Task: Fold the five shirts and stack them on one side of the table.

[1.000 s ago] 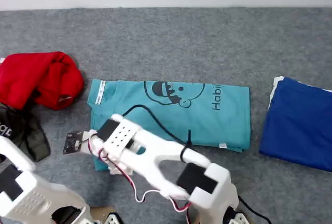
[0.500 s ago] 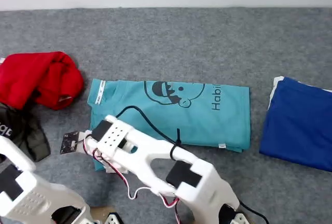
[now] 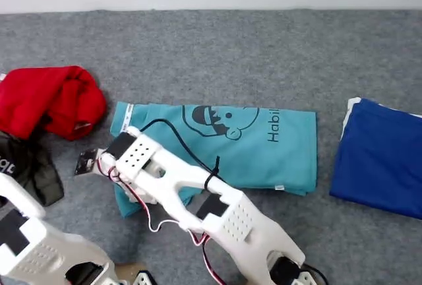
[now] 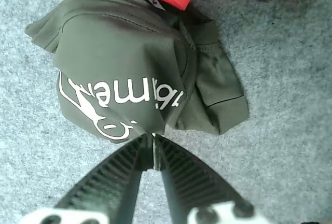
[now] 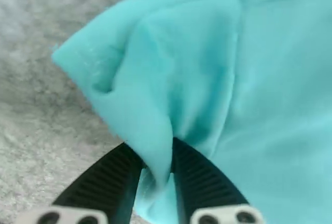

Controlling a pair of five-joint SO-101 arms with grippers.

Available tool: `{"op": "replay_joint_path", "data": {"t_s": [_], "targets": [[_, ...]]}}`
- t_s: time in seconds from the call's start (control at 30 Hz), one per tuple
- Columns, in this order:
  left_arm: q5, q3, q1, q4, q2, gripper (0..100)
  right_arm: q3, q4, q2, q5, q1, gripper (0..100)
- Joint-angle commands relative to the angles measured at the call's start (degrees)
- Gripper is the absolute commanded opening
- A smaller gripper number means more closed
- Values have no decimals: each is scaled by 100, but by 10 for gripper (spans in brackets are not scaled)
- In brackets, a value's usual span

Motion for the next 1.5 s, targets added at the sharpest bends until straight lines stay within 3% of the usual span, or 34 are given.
{"op": "replay_joint_path", "data": {"t_s": [0.0, 0.23, 0.5, 0.7, 0.8, 1.03, 1.3, 1.47], "targets": [[-44, -4, -35, 26, -70, 17, -686, 330, -40, 18, 84, 11], [-44, -4, -18, 26, -44, 17, -1811, 567, 31, 26, 743, 11], [-44, -4, 0, 18, -35, 17, -1855, 207, 75, -9, 1288, 23], [-44, -4, 9, 18, -35, 17, -1855, 22, 75, -70, 1640, 247], [-44, -4, 9, 18, -35, 17, -1864, -224, 75, -396, 1903, 288], [-44, 4, 9, 18, -35, 17, -1864, -268, 84, -369, 2273, 281], [-26, 4, 9, 26, -35, 17, -2040, 347, -163, -352, 1991, 76], [-18, 4, -9, 53, -44, 17, -2013, 479, 75, -343, 2070, 61]]}}
